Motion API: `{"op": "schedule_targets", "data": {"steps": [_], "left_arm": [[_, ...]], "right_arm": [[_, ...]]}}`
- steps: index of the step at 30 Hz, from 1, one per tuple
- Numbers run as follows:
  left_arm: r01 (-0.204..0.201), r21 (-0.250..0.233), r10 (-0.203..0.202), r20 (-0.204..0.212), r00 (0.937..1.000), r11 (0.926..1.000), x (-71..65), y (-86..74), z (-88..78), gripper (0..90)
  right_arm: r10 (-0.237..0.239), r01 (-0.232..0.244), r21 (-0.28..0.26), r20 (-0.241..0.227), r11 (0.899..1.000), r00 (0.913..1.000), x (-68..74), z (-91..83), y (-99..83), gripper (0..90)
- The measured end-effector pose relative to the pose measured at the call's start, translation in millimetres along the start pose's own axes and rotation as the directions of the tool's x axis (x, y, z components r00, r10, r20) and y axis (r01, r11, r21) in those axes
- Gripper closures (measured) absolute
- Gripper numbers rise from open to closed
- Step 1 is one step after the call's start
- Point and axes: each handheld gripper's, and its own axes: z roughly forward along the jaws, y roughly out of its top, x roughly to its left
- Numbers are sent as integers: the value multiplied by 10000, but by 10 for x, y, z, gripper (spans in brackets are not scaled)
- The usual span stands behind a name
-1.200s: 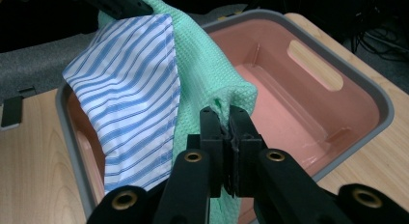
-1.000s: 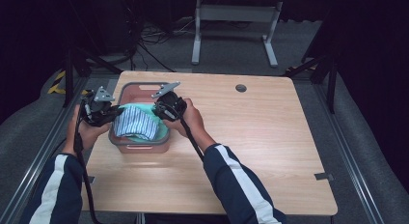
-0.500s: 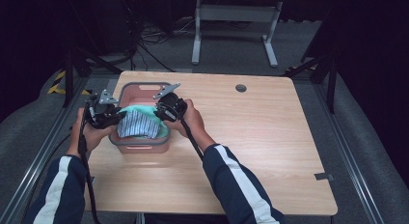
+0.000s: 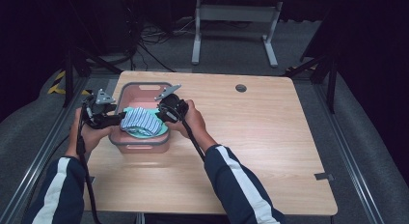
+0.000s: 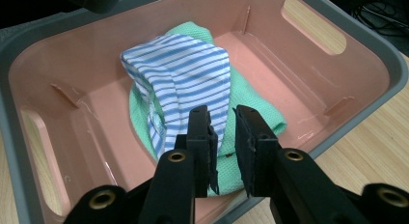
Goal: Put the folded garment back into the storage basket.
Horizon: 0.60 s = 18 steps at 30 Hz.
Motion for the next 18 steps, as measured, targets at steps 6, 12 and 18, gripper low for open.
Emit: {"op": "schedule_targets", "data": {"steps": [6, 12, 18], "left_arm": [[-57, -138, 60, 204, 9998, 9999, -31, 12, -9, 518], [-87, -512, 107, 380, 9992, 9987, -107, 17, -97, 492], [-208, -821, 243, 425, 9988, 9964, -214, 44, -188, 434]], "right_arm": [[-206, 206, 58, 35, 9998, 9998, -1, -25, -8, 735], [-301, 299, 87, 236, 9995, 9993, -14, -110, -25, 663], [-470, 455, 248, 637, 9987, 9969, -42, -212, -71, 577]]}}
